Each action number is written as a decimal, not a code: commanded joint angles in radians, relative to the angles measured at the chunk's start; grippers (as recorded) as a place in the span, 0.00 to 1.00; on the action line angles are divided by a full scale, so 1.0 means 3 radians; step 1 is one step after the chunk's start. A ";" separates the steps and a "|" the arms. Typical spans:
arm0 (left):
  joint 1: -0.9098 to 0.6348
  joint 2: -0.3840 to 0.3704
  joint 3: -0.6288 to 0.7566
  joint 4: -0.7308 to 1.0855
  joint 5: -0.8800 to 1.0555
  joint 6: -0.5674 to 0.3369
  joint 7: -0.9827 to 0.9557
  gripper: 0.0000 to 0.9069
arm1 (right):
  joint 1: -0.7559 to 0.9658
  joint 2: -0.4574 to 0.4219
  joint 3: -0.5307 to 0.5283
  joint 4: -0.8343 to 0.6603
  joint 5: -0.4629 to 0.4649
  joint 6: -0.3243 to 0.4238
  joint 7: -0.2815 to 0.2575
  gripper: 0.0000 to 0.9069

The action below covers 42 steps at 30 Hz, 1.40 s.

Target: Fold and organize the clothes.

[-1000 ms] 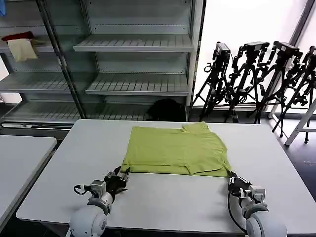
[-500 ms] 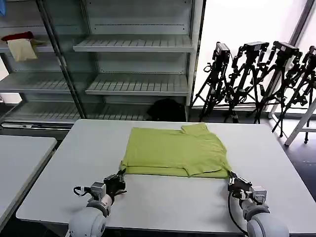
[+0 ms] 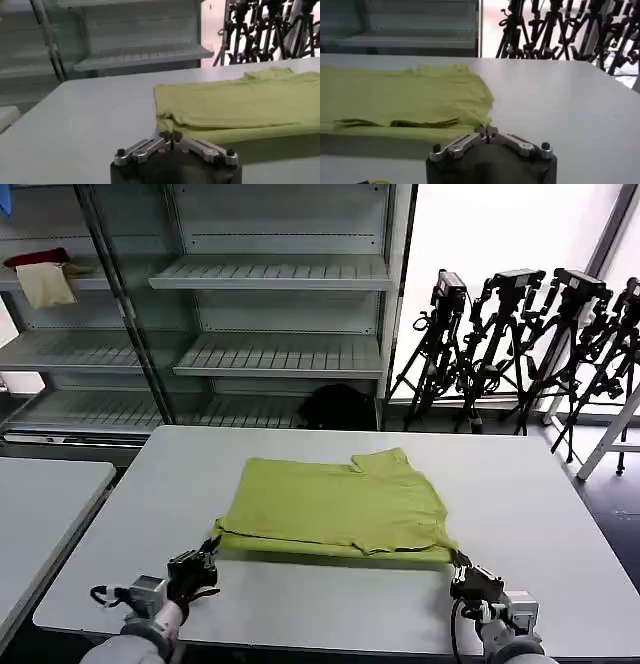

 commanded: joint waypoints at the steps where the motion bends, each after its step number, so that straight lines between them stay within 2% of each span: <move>1: 0.0473 0.0075 -0.0363 -0.0295 -0.0160 0.0019 -0.0014 0.00 | -0.0307 0.0030 -0.0253 0.0278 -0.0107 0.0002 0.0167 0.00; 5: 0.0475 0.0023 -0.0286 -0.0270 -0.0148 0.0020 -0.0065 0.01 | -0.0335 0.0036 -0.0266 0.0246 -0.0119 0.0004 0.0159 0.00; 6: 0.0477 0.0012 -0.0266 -0.0273 -0.0133 0.0021 -0.0089 0.01 | -0.0347 0.0038 -0.0262 0.0249 -0.0106 0.0004 0.0156 0.13; 7: 0.0483 0.0001 -0.0257 -0.0286 -0.0118 0.0019 -0.0086 1.00 | -0.0361 0.0037 -0.0260 0.0260 -0.0090 0.0003 0.0162 1.00; 21: 0.0306 -0.0090 -0.0213 -0.0312 -0.0210 0.0016 -0.0140 1.00 | -0.0247 0.0064 -0.0188 0.0293 -0.0044 0.0010 0.0166 1.00; 23: 0.0177 -0.0117 -0.0221 -0.0292 -0.0367 0.0015 -0.0187 1.00 | -0.0153 0.0072 -0.0159 0.0295 -0.0047 0.0008 0.0139 1.00; 26: -0.0160 -0.0102 -0.0209 -0.0165 -0.0526 0.0016 -0.0159 1.00 | 0.0235 0.0052 -0.0083 0.0220 0.0004 -0.0007 -0.0059 1.00; 27: -0.0319 -0.0084 -0.0171 -0.0082 -0.0557 0.0018 -0.0099 1.00 | 0.0410 0.0008 -0.0078 0.0140 0.0030 -0.0012 -0.0155 1.00; 29: -0.0567 -0.0051 -0.0113 0.0047 -0.0563 0.0020 -0.0077 1.00 | 0.0651 -0.0053 -0.0116 0.0045 0.0076 -0.0019 -0.0185 1.00; 30: -0.0799 -0.0016 -0.0048 0.0128 -0.0585 0.0024 -0.0052 1.00 | 0.1053 -0.0134 -0.0179 -0.0171 0.0196 -0.0027 -0.0152 1.00; 33: -0.1200 0.0078 0.0115 0.0355 -0.0605 0.0028 -0.0050 1.00 | 0.1566 -0.0206 -0.0285 -0.0579 0.0414 -0.0040 -0.0094 1.00; 42: -0.1965 0.0224 0.0510 0.1202 -0.0658 0.0034 -0.0044 1.00 | 0.2481 -0.0108 -0.0533 -0.1594 0.0517 -0.0048 -0.0089 1.00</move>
